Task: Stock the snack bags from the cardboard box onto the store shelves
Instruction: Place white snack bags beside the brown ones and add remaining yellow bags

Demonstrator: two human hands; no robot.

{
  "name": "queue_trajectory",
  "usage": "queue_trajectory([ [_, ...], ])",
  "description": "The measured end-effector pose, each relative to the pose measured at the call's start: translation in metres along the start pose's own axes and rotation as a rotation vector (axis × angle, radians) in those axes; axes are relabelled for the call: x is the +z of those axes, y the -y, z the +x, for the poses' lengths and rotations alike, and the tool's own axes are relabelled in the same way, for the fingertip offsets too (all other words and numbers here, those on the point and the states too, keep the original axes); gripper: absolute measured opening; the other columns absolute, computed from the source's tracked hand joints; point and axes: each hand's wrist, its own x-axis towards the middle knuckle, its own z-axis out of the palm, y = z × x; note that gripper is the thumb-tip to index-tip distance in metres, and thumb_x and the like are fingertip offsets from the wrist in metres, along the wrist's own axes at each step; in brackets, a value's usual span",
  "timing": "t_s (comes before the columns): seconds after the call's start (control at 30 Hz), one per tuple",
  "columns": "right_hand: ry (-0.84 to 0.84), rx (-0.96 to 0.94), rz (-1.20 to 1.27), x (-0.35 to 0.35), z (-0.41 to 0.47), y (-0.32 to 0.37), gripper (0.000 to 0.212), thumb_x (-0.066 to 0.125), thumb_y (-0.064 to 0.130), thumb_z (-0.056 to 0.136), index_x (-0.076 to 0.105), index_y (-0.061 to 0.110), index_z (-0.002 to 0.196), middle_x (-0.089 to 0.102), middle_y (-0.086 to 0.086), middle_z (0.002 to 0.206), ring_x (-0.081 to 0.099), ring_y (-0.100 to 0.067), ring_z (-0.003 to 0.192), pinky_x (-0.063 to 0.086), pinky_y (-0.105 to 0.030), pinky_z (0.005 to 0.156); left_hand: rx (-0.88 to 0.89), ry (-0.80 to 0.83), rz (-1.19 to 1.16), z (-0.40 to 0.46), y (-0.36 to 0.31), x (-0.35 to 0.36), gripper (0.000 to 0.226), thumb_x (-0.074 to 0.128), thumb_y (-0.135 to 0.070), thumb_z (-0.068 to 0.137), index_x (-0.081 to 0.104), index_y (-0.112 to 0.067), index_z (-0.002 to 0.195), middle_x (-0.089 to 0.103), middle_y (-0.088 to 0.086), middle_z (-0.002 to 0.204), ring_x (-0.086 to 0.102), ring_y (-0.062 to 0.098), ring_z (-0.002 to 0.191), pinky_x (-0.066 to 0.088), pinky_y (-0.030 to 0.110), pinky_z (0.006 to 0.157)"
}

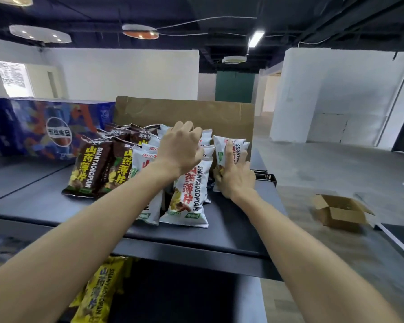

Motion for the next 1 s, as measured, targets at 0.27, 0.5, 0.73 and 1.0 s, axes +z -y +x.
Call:
queue_trajectory([
  [0.27,0.185,0.044,0.094,-0.018,-0.01,-0.001,0.073,0.028,0.06,0.097,-0.015,0.038,0.152,-0.017,-0.009,0.161,0.034,-0.043,0.133,0.037,-0.052,0.102,0.025,-0.069,-0.05,-0.025,0.001,0.0,0.02,0.055,-0.021,0.082,0.062,-0.01,0.098,0.056,0.007,0.097,0.053,0.025,0.093,0.048,0.035,0.069],
  [0.5,0.083,-0.015,0.072,-0.055,-0.042,-0.024,0.056,0.045,0.042,0.096,0.027,0.027,0.146,0.045,-0.01,0.129,0.054,-0.036,0.113,0.045,-0.044,0.086,0.036,0.006,-0.148,-0.025,-0.032,-0.015,0.019,0.052,-0.023,0.085,0.058,-0.012,0.099,0.061,0.005,0.093,0.058,0.027,0.083,0.037,0.031,0.06],
  [0.73,0.128,-0.036,0.053,-0.071,-0.078,-0.05,0.031,0.05,0.029,0.093,0.045,0.019,0.122,0.055,-0.01,0.119,0.055,-0.034,0.108,0.046,-0.041,0.083,0.005,0.14,-0.206,-0.067,-0.078,-0.009,0.016,0.05,-0.026,0.085,0.056,-0.014,0.094,0.061,0.005,0.092,0.058,0.028,0.085,0.039,0.032,0.061],
  [1.0,0.159,-0.01,0.105,-0.098,-0.131,-0.059,0.043,0.053,0.027,0.091,0.044,0.017,0.132,0.051,-0.01,0.132,0.053,-0.031,0.113,0.046,-0.042,0.092,0.022,0.254,-0.183,-0.108,-0.095,-0.03,0.02,0.051,-0.03,0.086,0.057,-0.014,0.097,0.063,0.005,0.09,0.062,0.028,0.082,0.053,0.038,0.067],
])
